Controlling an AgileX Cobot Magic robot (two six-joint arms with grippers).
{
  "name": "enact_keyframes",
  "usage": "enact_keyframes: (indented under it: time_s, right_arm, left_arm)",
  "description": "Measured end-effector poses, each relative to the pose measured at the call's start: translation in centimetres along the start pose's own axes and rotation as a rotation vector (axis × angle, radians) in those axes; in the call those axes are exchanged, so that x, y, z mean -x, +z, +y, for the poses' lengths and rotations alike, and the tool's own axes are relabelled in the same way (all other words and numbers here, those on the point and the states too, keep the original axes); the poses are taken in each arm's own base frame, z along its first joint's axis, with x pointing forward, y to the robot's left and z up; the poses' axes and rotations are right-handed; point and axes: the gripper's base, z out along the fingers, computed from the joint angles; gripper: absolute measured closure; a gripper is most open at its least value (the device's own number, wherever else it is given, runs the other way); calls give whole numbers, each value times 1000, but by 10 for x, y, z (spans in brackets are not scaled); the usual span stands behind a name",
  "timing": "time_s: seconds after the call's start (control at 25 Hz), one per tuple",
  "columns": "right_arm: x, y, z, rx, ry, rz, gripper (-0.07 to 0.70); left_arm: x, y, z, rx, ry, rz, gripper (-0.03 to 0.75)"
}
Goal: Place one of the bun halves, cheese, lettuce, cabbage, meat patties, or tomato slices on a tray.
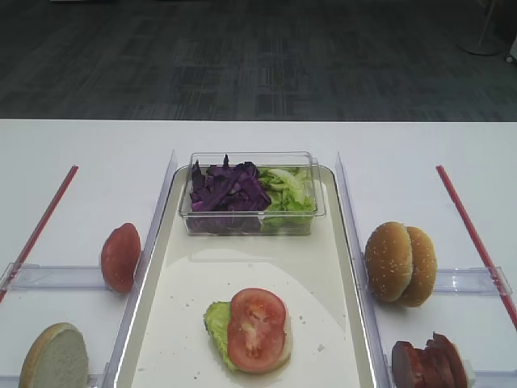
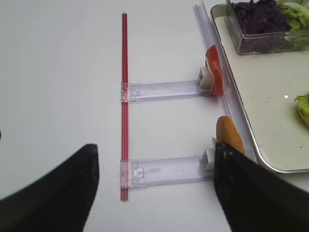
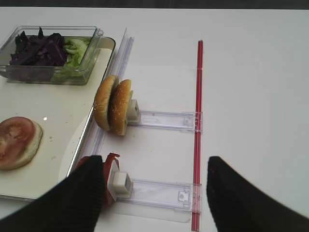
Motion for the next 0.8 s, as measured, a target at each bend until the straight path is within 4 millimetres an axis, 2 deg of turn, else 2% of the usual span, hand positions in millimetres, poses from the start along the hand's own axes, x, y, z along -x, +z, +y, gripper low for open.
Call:
enact_keyframes:
  time_s: [0.8]
  right_arm:
    - [0, 0, 0, 0, 0, 0, 147]
  left_arm:
    - [0, 0, 0, 0, 0, 0, 240]
